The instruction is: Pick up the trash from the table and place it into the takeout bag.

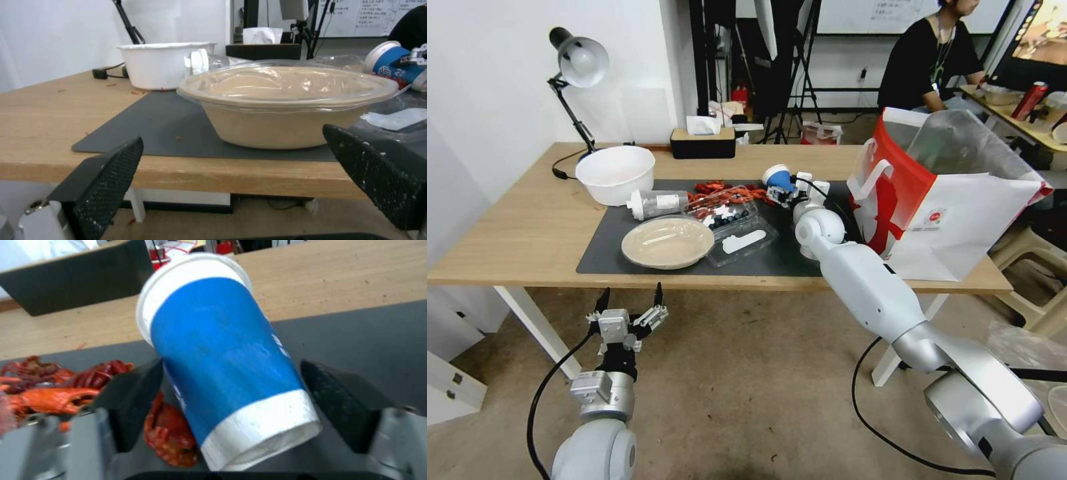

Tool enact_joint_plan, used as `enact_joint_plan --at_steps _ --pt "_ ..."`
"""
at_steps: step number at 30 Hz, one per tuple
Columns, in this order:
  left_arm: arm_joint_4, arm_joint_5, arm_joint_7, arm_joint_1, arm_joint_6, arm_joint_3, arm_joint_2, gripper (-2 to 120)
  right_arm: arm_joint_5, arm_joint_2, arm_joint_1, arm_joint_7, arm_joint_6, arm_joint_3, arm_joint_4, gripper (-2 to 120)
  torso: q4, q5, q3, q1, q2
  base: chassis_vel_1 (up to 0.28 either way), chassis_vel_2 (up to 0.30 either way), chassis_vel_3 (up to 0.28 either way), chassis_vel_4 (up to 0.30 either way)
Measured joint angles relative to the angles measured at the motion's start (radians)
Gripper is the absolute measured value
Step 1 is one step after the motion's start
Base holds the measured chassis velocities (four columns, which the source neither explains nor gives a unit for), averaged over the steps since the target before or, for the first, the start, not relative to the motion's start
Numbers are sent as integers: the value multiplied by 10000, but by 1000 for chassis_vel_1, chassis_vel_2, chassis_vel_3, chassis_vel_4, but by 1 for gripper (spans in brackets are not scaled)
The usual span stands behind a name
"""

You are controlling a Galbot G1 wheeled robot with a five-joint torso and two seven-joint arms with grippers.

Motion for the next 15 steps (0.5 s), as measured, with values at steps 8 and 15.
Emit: enact_joint_plan --at_steps 8,15 --pt "55 12 0 -49 0 12 -9 100 -78 6 3 -134 -17 -2 -135 46 -2 0 -1 0 0 0 0 0 0" --pt "65 18 -4 -53 -1 16 -15 100 -96 -16 -41 -254 5 -7 -116 24 -1 1 -1 -1 0 0 0 0 0"
